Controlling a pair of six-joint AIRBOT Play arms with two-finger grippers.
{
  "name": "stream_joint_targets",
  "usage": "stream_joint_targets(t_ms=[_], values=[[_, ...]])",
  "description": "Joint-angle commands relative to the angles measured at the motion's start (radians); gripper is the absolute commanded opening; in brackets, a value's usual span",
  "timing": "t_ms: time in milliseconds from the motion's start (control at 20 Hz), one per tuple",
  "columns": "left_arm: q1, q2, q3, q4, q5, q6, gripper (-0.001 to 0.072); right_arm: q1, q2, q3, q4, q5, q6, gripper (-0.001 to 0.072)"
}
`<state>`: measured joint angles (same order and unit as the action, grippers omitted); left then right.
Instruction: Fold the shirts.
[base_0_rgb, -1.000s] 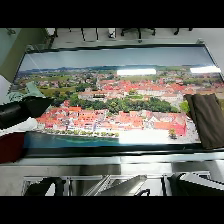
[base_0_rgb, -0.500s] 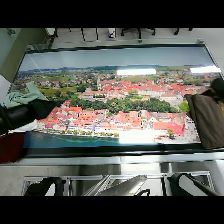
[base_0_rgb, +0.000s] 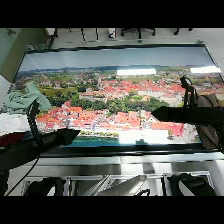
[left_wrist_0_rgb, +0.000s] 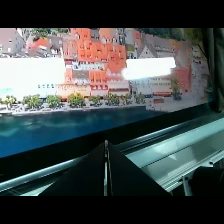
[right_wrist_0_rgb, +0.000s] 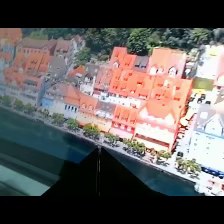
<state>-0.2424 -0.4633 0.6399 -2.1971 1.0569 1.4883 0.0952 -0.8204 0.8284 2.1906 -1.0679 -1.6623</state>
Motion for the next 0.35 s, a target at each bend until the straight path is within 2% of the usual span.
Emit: stream_joint_targets(t_ms=[0,300], values=[[-0.029,0.045,-0.054,0.004,-0.029,-0.034,0.0019,0.049,0.016,-0.026,0.032,-0.008,0.001,0.0025],[-0.029,0.072,-0.054,0.002,-0.027,-0.039,0.0018,0.048,0.016,-0.026,0.032,-0.005,0.001,0.0025]])
